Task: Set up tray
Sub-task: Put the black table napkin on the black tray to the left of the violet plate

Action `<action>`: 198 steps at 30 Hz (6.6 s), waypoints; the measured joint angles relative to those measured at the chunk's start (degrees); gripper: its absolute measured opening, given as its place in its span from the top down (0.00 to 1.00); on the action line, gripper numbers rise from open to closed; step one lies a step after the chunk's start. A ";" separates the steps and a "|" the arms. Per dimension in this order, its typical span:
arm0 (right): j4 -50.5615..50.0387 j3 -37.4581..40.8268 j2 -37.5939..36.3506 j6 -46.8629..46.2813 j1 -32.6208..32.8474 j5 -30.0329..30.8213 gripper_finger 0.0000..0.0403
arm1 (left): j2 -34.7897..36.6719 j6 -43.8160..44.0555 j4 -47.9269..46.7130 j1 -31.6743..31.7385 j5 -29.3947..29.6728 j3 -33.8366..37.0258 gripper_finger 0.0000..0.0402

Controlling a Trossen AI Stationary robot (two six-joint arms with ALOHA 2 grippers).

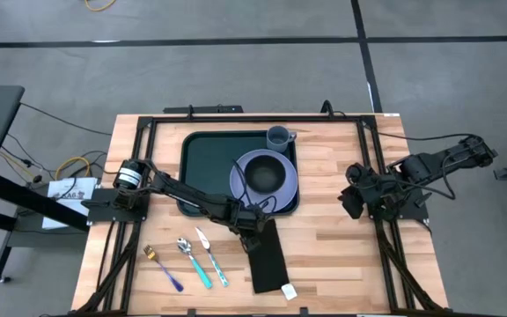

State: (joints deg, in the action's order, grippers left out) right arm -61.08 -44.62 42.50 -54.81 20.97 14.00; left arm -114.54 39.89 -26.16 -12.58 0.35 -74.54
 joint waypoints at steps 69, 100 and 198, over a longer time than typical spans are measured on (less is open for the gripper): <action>0.13 -0.07 0.00 5.42 -0.17 1.07 0.70 | 5.93 8.83 -2.97 0.30 -0.71 0.08 0.71; 0.33 -0.07 0.02 5.77 -0.17 1.11 0.70 | 1.08 3.24 -3.30 -0.57 -3.09 2.11 0.53; 5.82 -0.07 0.57 4.89 -3.50 1.09 0.70 | 44.74 -9.28 -38.67 19.93 13.98 27.34 1.00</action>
State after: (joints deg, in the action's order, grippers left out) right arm -55.26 -44.69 43.07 -49.92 17.47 15.09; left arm -69.80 30.61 -64.83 7.35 14.33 -47.20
